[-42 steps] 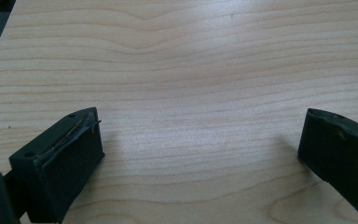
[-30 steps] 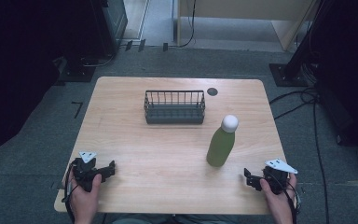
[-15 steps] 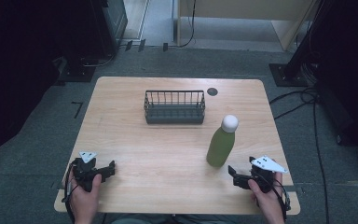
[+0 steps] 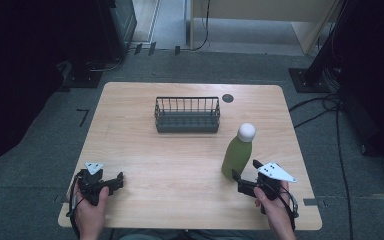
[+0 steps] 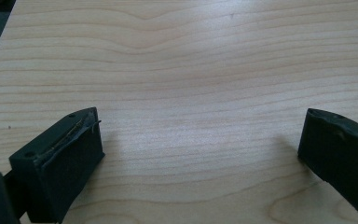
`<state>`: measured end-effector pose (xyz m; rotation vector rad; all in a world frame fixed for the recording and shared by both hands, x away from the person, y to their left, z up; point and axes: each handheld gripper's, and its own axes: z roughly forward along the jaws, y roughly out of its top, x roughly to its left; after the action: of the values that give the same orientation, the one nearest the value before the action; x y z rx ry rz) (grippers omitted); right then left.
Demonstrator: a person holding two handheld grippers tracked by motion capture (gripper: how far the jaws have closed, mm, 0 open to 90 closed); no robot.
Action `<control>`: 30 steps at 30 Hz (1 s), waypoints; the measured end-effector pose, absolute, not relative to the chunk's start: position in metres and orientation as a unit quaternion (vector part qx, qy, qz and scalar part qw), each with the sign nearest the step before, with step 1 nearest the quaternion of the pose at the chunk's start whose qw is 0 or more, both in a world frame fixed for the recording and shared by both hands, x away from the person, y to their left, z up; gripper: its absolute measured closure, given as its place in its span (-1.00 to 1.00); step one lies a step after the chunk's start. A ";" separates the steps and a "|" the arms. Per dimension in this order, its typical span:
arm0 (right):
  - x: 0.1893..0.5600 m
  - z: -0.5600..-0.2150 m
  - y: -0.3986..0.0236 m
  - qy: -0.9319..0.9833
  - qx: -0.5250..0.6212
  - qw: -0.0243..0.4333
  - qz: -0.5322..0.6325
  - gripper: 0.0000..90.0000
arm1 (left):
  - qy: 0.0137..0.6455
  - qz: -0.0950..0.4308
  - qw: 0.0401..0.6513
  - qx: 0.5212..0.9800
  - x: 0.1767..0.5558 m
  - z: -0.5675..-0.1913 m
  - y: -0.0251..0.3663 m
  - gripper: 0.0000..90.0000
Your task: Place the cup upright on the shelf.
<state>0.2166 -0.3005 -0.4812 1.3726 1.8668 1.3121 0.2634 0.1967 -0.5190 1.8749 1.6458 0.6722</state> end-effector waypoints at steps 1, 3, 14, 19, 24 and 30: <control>0.219 -0.482 -0.297 0.677 0.495 0.244 0.488 -0.71 | 0.612 0.250 0.275 0.698 0.263 -0.519 0.197 -1.00; 0.220 -0.483 -0.296 0.672 0.492 0.251 0.493 -0.71 | 0.612 0.250 0.275 0.698 0.263 -0.519 0.197 -1.00; 0.233 -0.484 -0.281 0.640 0.498 0.260 0.525 -0.72 | 0.613 0.250 0.275 0.697 0.263 -0.519 0.197 -1.00; 0.238 -0.484 -0.278 0.644 0.508 0.258 0.510 -0.69 | 0.612 0.250 0.275 0.698 0.263 -0.519 0.197 -1.00; 0.241 -0.480 -0.276 0.652 0.503 0.267 0.500 -0.64 | 0.612 0.250 0.275 0.698 0.263 -0.519 0.197 -1.00; 0.245 -0.478 -0.272 0.651 0.498 0.281 0.500 -0.61 | 0.613 0.250 0.275 0.697 0.263 -0.519 0.197 -1.00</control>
<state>0.2450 -0.2721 -0.4776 1.3332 1.7447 1.3386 0.2634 0.1966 -0.5190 1.8746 1.6463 0.6727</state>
